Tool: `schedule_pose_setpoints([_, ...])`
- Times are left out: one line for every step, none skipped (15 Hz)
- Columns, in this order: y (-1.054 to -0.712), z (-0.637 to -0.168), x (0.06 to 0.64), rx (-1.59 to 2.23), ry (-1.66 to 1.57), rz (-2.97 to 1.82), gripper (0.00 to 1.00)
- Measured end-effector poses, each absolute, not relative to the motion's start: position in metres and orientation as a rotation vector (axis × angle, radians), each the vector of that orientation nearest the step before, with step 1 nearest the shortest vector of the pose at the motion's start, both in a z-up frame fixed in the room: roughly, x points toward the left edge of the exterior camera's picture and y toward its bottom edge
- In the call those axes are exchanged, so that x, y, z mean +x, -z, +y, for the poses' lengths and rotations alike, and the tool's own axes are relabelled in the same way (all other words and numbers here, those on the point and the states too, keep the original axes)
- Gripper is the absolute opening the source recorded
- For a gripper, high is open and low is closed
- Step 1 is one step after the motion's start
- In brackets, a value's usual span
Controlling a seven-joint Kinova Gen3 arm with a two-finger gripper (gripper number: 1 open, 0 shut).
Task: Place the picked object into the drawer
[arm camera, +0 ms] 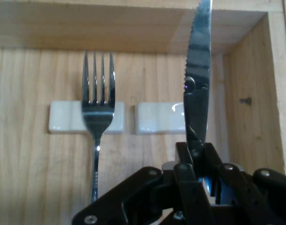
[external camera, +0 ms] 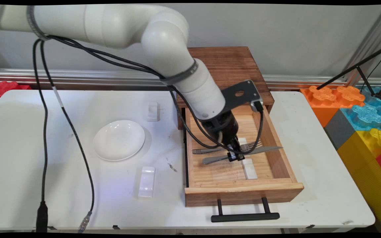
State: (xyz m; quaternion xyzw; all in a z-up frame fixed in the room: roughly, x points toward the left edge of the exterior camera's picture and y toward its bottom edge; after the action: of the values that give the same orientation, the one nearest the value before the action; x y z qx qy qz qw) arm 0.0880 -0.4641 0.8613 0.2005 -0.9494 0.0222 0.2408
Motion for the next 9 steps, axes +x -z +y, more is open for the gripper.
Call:
schedule_pose_setpoints([-0.858,-0.465,0.084,0.545,-0.06,-2.597,0.0])
schedule_pose_setpoints([-0.854,-0.466,0.081,0.541,-0.059,-2.598,0.0])
schedule_pose_setpoints([-0.85,-0.467,0.079,0.538,-0.057,-2.6,0.0])
schedule_pose_setpoints([-0.847,-0.467,0.079,0.536,-0.056,-2.601,0.0])
schedule_pose_setpoints([-0.843,-0.467,0.078,0.534,-0.054,-2.604,0.0])
schedule_pose_setpoints([-0.841,-0.467,0.077,0.533,-0.051,-2.607,0.0])
schedule_pose_setpoints([-0.837,-0.466,0.078,0.533,-0.048,-2.611,0.0])
schedule_pose_setpoints([-0.832,-0.466,0.078,0.532,-0.045,-2.616,0.0])
schedule_pose_setpoints([-0.827,-0.465,0.079,0.534,-0.04,-2.623,0.0])
